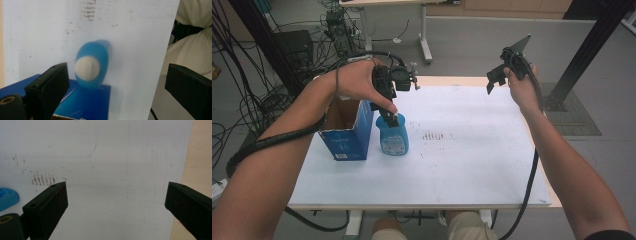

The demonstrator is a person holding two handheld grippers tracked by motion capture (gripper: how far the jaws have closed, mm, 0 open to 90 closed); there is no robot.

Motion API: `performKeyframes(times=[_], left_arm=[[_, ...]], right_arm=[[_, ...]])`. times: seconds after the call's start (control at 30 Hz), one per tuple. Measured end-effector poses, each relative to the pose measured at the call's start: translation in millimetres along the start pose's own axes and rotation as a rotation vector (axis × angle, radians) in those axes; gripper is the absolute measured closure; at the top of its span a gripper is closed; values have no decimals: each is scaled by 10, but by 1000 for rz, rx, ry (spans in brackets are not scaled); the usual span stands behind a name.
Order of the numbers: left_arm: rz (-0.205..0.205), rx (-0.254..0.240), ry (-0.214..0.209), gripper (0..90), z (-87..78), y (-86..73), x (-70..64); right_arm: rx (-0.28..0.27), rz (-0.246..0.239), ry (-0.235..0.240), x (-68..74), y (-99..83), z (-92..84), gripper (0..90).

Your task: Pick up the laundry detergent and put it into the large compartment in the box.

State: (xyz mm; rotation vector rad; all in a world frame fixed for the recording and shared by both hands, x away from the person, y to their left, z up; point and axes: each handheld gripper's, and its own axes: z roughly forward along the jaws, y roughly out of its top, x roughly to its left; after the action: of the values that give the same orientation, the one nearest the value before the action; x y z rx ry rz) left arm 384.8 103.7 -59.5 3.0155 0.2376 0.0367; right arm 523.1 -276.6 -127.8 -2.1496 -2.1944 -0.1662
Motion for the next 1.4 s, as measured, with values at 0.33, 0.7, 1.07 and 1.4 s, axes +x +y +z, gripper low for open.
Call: performKeyframes(times=[0.33,0.7,1.07,1.4], left_arm=[[-5,0,3,63,18,22,115],[-16,22,-21,62,163,56,261],[-24,20,-50,63,317,21,385],[-47,26,-80,64,500,-46,487]], right_arm=[[-1,2,3,-11,-21,-15,45],[1,4,-3,-5,-23,-16,45],[2,2,-9,7,-23,-12,45],[4,6,-13,-6,-16,8,45]])
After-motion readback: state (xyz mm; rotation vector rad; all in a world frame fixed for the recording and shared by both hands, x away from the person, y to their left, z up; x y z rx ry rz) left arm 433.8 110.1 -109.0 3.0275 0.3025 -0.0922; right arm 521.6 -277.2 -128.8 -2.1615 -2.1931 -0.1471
